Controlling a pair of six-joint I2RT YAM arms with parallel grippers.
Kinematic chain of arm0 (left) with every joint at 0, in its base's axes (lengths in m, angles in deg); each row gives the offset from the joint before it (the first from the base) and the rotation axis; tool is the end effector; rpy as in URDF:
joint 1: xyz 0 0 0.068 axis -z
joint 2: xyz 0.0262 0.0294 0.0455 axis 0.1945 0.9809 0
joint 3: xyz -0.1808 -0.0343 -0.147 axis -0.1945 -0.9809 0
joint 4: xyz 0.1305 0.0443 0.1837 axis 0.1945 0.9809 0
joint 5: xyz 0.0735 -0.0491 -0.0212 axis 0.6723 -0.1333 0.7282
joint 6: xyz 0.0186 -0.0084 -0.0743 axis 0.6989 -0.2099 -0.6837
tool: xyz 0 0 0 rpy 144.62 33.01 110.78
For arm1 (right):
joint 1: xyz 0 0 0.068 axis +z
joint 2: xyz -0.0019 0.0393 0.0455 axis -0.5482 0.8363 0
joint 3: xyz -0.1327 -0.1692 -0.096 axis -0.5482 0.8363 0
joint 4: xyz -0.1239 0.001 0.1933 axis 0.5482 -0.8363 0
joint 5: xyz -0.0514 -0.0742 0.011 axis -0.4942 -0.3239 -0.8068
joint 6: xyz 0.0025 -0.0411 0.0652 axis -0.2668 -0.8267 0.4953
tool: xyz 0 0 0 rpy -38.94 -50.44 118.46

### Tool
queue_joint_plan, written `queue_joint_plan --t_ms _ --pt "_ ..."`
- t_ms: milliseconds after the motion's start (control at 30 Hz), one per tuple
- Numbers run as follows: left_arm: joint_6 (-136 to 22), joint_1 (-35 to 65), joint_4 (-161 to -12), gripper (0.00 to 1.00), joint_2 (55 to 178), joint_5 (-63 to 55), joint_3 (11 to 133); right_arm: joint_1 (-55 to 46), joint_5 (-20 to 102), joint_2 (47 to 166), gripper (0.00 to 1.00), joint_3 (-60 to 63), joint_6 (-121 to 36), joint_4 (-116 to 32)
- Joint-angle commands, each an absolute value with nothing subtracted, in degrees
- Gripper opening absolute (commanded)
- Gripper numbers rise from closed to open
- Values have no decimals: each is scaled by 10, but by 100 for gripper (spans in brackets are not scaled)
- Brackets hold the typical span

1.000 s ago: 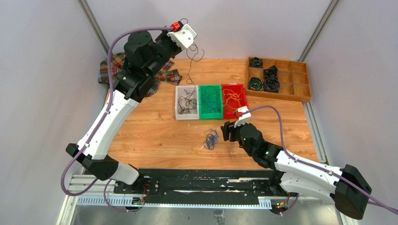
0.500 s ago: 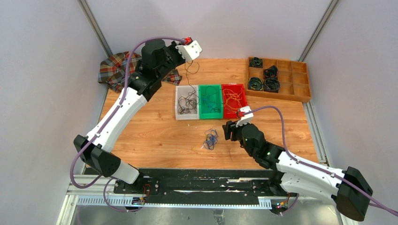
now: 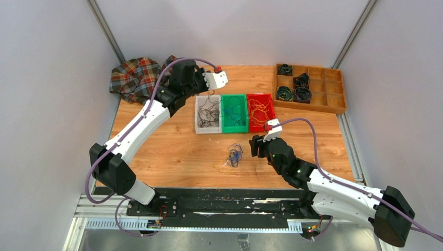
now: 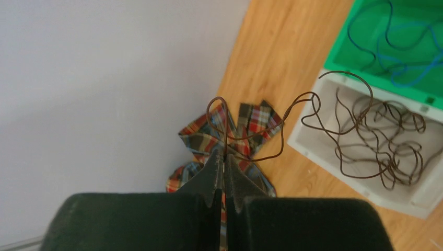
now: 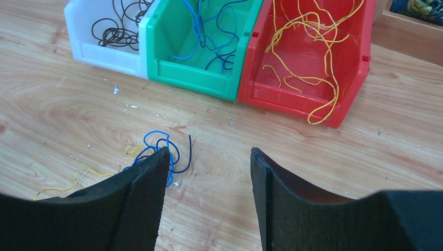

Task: Untangle the cables
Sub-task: Place the cable in the bin.

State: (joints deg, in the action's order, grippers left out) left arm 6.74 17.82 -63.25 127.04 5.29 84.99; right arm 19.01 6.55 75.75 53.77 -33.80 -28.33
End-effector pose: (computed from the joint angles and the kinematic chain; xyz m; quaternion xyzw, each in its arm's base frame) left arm 0.3037 -0.1668 0.3423 0.5352 0.6335 0.1213 0.5454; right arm 0.1579 0.1563 0.2116 -0.1089 0.7726 0.1833 0.5980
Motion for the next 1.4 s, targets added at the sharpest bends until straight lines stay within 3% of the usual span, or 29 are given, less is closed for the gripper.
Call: queue_joint_plan --t_ms 0,400,967,1367 --pt "114 174 -595 1 1261 85 830 182 51 758 58 535 -341 -290" --pt "55 178 -588 1 1282 51 815 179 54 762 59 527 -336 -302" --pt "128 181 -700 1 1370 93 736 165 45 771 59 521 -337 -304" --pt "116 201 -689 1 1431 63 729 137 60 756 59 526 -331 -315"
